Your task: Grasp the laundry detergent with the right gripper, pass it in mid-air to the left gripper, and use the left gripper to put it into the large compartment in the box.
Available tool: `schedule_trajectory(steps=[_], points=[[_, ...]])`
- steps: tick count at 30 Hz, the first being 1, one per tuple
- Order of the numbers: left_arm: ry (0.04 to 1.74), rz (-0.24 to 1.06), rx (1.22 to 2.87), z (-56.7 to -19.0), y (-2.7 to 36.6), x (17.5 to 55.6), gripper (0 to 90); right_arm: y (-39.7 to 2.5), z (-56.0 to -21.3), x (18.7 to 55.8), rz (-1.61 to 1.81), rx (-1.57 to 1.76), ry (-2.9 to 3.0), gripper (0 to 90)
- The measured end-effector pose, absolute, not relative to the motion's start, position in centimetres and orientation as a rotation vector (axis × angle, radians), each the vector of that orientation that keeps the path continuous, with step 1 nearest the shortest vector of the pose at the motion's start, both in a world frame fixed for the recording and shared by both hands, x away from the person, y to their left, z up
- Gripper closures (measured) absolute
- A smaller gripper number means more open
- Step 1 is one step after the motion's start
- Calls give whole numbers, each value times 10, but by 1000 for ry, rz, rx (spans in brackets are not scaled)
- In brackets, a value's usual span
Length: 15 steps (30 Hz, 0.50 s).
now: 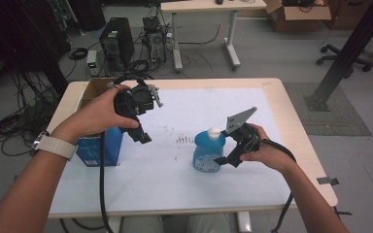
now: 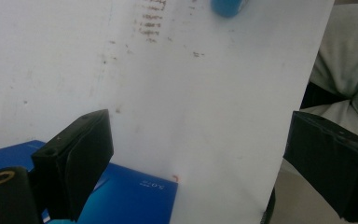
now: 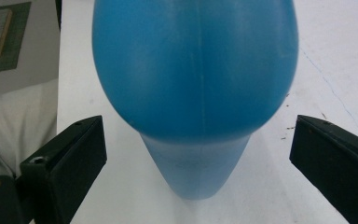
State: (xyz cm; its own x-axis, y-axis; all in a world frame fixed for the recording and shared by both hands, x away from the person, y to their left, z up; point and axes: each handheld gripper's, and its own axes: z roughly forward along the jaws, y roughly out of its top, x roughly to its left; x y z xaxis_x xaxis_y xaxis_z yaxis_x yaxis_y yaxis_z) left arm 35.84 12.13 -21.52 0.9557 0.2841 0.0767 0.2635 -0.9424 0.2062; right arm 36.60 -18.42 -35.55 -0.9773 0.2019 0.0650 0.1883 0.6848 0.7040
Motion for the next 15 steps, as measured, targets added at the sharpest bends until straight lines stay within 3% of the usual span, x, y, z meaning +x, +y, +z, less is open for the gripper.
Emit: schedule_trajectory(steps=[15], points=[[410,161,2913,-216,120,358,84,-181,-365,364,1262,328,2826,38]])
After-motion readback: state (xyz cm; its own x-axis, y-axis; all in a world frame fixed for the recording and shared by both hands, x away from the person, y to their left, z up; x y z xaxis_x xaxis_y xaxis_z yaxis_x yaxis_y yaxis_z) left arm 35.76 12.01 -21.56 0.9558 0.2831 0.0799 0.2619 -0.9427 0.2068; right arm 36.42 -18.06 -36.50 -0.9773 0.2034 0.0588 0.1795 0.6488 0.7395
